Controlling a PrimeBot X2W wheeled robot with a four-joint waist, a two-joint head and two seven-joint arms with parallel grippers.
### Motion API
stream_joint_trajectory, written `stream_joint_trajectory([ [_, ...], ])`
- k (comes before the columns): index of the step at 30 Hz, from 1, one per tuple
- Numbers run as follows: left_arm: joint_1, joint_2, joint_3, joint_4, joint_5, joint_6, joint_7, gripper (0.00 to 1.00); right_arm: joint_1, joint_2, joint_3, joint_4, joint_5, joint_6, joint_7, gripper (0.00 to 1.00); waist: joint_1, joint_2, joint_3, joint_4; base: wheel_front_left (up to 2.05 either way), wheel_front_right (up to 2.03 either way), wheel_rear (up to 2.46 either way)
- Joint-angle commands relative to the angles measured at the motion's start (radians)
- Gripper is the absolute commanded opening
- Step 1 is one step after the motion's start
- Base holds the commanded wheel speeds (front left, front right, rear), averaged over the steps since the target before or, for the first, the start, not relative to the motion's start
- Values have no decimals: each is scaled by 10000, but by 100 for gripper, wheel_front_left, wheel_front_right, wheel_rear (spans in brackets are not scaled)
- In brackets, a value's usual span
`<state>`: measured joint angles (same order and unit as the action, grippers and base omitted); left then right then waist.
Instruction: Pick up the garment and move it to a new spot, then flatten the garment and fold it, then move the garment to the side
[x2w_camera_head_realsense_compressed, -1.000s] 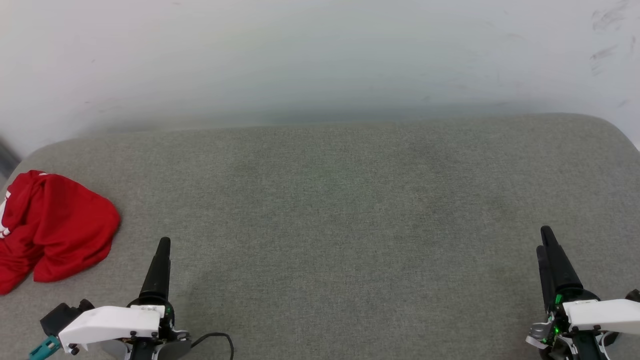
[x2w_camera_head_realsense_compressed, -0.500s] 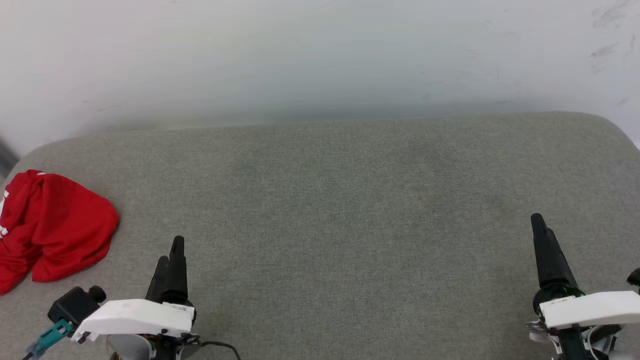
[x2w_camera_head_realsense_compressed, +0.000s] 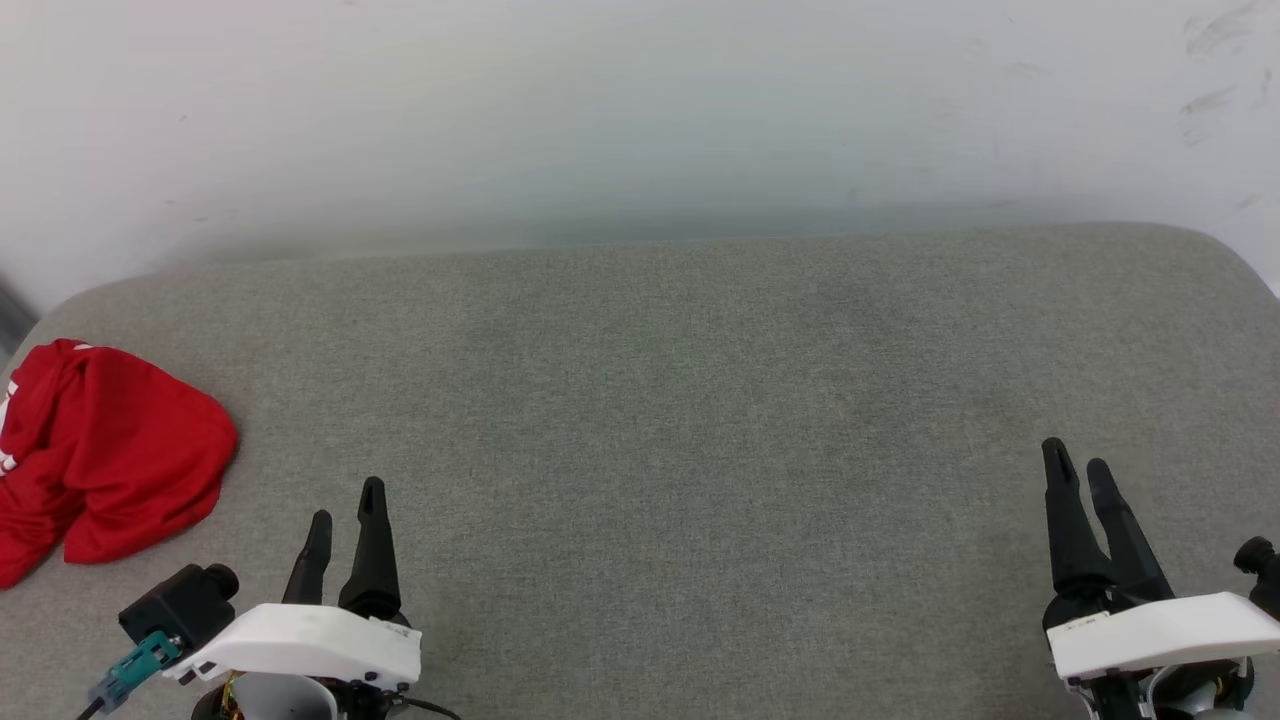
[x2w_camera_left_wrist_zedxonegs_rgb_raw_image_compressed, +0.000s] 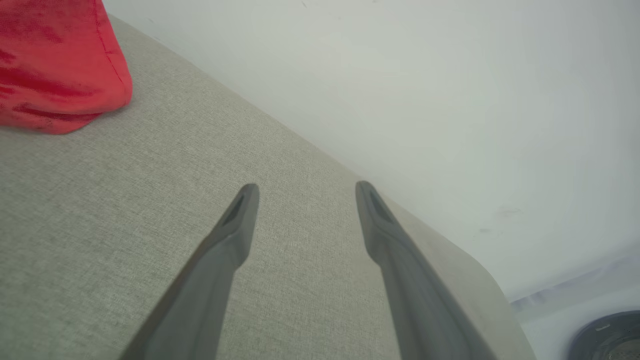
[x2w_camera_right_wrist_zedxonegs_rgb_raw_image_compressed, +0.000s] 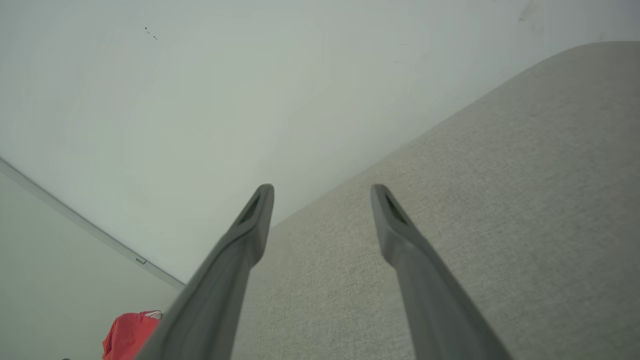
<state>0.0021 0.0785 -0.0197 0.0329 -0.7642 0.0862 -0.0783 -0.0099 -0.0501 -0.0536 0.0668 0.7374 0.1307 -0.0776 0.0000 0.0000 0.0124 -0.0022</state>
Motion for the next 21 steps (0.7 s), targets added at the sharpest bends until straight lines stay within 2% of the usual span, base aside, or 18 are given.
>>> stream_joint_trajectory([
  [1, 27, 83, -92, -220, 388, 113, -113, 100, 20, -11, 34, -183, -426, 0, -113, 100, 0, 0, -3, -4, 0, 0, 0],
  [21, 387, 483, -988, -746, 2743, 995, -699, 100, 364, -9, 226, -568, -2853, 0, -697, 100, 0, 0, 1, 12, 0, 0, 0],
])
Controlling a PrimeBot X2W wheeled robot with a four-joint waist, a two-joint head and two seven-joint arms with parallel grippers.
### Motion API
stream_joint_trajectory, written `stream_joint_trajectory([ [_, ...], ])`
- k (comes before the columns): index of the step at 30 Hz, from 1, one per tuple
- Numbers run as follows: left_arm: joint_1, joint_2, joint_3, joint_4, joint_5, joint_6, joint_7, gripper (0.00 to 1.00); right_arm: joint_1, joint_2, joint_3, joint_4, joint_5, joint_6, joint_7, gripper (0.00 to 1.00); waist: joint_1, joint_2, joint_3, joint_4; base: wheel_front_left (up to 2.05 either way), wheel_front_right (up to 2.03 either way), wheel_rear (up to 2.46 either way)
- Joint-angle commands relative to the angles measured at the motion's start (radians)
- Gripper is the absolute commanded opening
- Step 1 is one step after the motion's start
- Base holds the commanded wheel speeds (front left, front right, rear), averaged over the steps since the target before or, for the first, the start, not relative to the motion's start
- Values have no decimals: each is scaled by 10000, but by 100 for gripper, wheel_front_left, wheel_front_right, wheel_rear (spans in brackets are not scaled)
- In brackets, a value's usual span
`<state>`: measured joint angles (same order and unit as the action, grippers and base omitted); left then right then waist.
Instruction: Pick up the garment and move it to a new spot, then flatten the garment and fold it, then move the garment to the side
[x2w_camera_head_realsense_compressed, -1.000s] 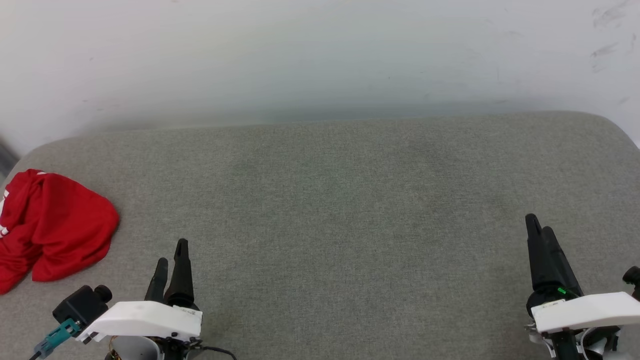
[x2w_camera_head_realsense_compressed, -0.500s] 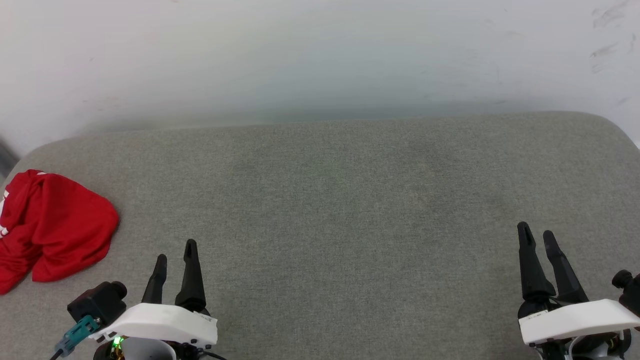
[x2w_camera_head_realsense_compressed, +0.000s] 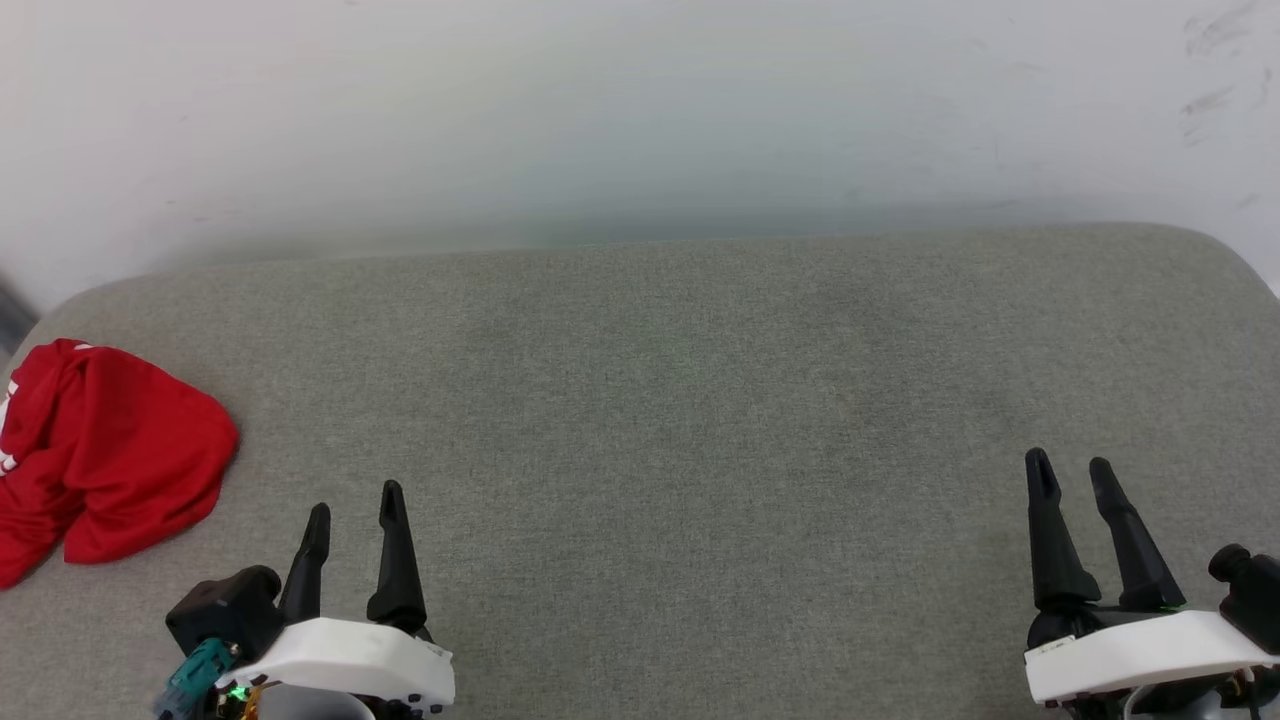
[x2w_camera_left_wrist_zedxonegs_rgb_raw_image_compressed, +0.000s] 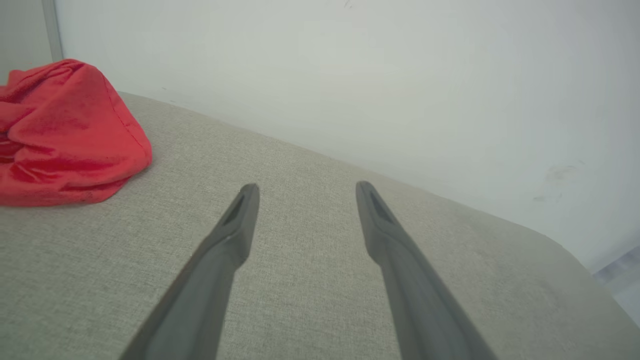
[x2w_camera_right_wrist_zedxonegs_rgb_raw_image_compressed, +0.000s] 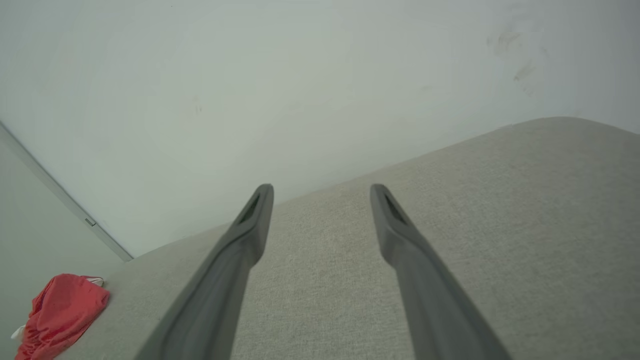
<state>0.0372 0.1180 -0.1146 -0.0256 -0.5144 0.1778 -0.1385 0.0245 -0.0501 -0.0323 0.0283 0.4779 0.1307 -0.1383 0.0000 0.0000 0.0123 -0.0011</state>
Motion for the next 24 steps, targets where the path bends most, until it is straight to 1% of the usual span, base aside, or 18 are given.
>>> stream_joint_trajectory([
  [1, 60, 107, -73, -191, 354, 115, -117, 100, 39, -8, 13, -207, -353, 0, -119, 100, 0, 0, 3, 2, 0, 0, 0],
  [8, 99, 256, -249, -261, 995, 259, -295, 100, 127, -8, 49, -352, -1114, 0, -300, 100, 0, 0, 25, 24, 0, 0, 0],
  [14, 155, 342, -347, -303, 1489, 174, -445, 100, 213, -7, 88, -436, -1674, 0, -436, 100, 0, 0, 42, 35, 0, 0, 0],
  [24, 336, 308, -445, -389, 2296, 174, -643, 100, 362, -4, 56, -515, -2444, 0, -651, 100, 0, 0, 32, 42, 0, 0, 0],
])
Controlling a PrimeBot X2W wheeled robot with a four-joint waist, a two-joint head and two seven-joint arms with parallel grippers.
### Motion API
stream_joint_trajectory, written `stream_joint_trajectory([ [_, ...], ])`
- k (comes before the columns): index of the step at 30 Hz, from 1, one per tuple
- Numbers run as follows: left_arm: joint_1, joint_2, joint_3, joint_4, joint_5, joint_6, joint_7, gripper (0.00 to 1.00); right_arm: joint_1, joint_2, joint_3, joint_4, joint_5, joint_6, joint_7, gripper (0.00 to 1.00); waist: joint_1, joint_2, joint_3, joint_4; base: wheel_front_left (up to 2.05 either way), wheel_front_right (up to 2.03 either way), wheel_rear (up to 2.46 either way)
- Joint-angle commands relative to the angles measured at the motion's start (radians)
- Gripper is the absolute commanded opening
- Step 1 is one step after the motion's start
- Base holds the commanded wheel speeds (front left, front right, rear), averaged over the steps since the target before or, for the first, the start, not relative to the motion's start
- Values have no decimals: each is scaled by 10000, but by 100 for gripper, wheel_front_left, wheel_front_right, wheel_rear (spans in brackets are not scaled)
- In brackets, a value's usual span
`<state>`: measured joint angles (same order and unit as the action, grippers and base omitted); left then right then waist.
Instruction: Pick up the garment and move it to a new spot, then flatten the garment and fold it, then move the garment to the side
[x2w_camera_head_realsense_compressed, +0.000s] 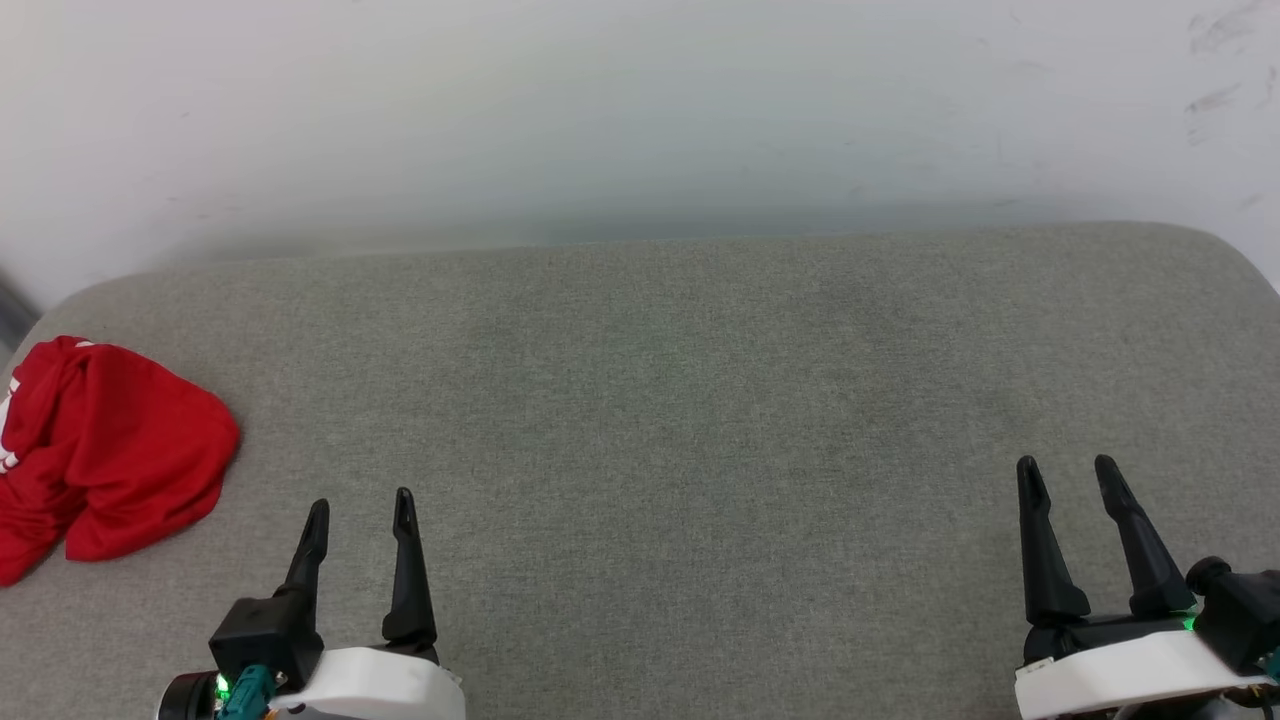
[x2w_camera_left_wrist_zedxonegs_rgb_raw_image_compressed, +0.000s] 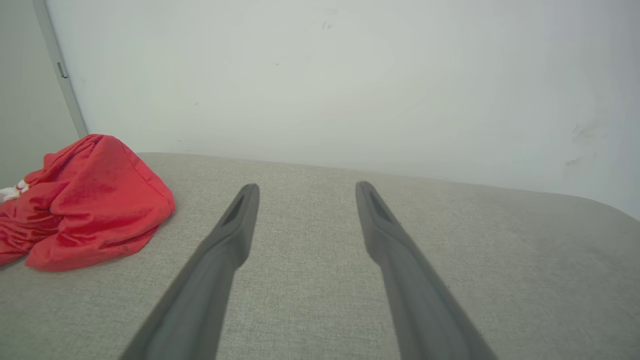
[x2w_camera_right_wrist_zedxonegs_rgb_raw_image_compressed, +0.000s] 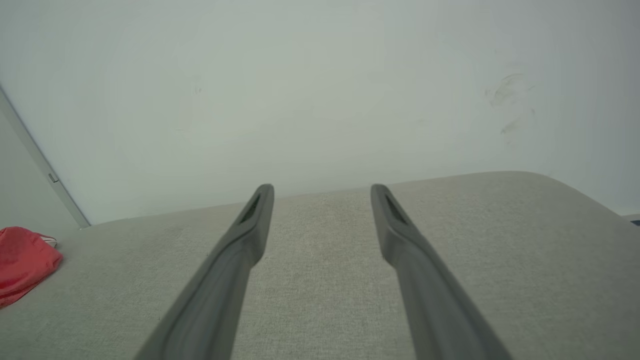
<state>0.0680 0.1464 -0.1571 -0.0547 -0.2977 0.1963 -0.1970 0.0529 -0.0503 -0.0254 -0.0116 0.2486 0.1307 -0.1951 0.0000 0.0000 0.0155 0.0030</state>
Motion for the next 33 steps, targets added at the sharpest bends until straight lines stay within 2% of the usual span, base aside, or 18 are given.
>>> stream_joint_trajectory([
  [1, 40, 19, -28, -94, 207, -17, -89, 100, 89, -2, -21, -116, -231, 0, -108, 100, 0, 0, 1, 0, 0, 0, 0],
  [18, 415, -337, 296, -83, 1405, -402, -430, 100, 332, 0, -18, -129, -1286, 0, -449, 100, 0, 0, -69, -29, 0, 0, 0],
  [33, 657, -773, 892, 127, 2317, -1070, -696, 100, 533, 2, 91, -156, -1893, -1, -718, 100, 0, 0, -73, -81, 0, 0, 0],
])
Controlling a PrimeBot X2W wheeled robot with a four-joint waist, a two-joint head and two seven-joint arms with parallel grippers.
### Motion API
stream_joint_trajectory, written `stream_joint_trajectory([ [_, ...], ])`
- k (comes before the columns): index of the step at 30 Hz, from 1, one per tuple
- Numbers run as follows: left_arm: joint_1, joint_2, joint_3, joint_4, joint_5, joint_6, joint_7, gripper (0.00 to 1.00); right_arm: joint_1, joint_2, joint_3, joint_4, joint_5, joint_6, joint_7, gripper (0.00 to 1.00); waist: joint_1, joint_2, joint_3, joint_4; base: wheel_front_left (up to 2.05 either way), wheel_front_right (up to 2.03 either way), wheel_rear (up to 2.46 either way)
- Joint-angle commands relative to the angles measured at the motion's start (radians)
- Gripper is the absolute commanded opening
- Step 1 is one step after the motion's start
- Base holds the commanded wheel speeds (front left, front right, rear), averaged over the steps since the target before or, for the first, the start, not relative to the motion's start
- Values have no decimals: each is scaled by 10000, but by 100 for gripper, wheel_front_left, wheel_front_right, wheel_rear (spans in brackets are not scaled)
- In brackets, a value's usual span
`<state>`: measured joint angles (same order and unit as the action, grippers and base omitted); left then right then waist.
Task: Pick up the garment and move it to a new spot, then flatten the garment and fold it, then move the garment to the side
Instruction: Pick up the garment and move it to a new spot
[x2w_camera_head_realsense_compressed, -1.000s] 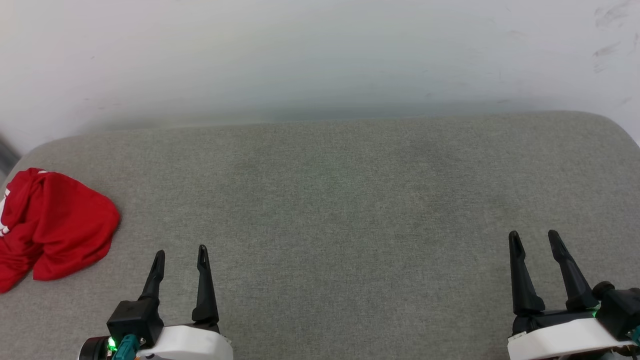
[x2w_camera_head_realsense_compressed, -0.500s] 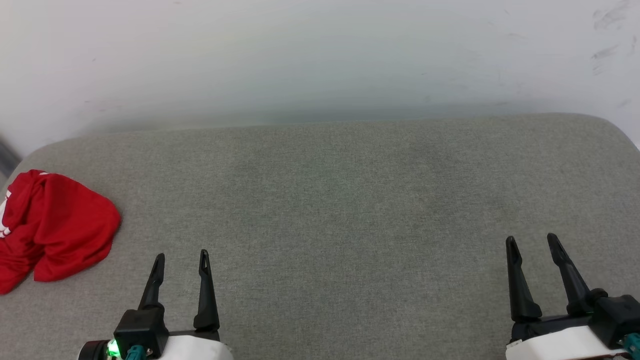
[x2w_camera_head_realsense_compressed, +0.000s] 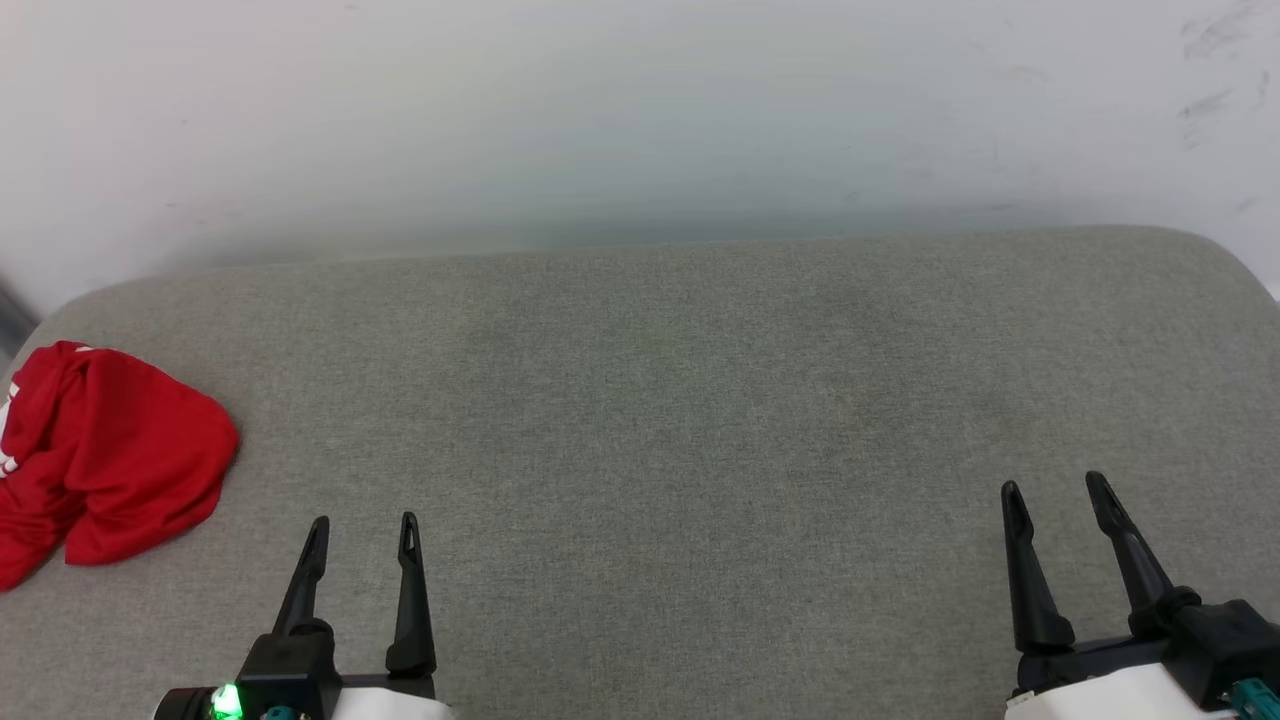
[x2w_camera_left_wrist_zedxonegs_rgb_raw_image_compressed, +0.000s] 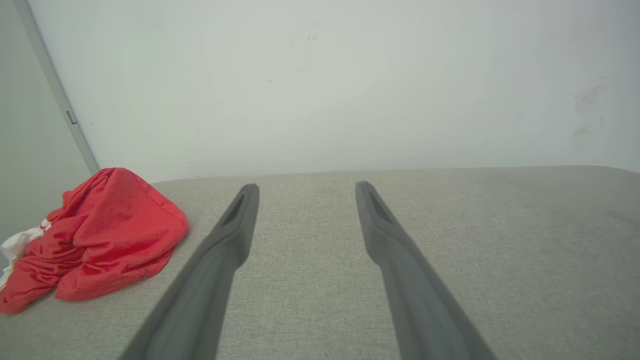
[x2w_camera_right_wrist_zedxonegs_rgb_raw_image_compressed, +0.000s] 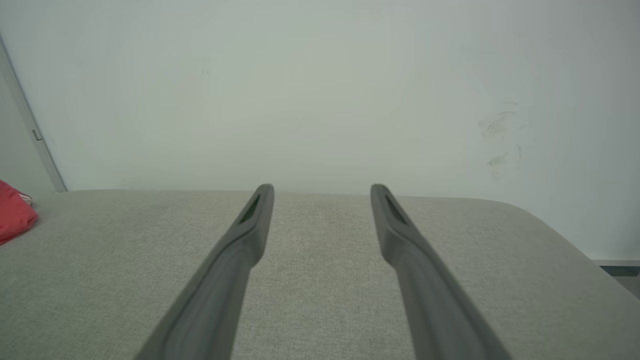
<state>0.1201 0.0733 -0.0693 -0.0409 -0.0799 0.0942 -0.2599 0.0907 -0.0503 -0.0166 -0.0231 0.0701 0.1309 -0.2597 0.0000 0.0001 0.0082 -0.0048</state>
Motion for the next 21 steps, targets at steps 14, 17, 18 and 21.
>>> stream_joint_trajectory([
  [14, 128, -203, 400, 136, 229, -268, -59, 100, 165, 4, -41, 141, 274, -3, -58, 100, 0, -1, 18, 68, 0, 0, 0],
  [17, 86, -215, 520, 121, 263, -147, -59, 100, 163, 4, -25, 82, 181, -3, -58, 100, 0, -1, 34, 191, 0, 0, 0],
  [18, 68, -217, 568, 114, 272, -119, -59, 100, 176, 4, 0, 53, 141, -3, -58, 100, 0, -1, 40, 262, 0, 0, 0],
  [21, 11, -224, 638, 81, 211, -70, -59, 100, 211, 4, 39, -5, 79, -3, -58, 100, 0, -1, 54, 531, 0, 0, 0],
])
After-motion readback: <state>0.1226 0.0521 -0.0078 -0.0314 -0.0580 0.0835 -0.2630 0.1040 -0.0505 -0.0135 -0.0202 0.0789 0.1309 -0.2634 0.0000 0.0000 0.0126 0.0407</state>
